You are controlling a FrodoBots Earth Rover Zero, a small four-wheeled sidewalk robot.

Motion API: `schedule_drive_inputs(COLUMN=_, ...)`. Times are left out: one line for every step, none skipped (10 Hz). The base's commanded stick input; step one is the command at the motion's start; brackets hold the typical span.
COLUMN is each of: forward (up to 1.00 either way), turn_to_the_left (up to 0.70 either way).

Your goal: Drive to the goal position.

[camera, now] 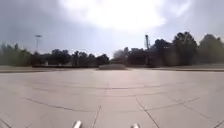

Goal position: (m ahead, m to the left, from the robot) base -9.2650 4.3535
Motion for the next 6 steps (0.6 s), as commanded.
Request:
schedule_drive_inputs(forward=0.70, turn_to_the_left=-0.01)
schedule_drive_inputs(forward=0.70, turn_to_the_left=-0.01)
schedule_drive_inputs(forward=0.70, turn_to_the_left=-0.01)
schedule_drive_inputs(forward=0.70, turn_to_the_left=-0.01)
schedule_drive_inputs(forward=0.70, turn_to_the_left=-0.01)
schedule_drive_inputs(forward=0.70, turn_to_the_left=-0.01)
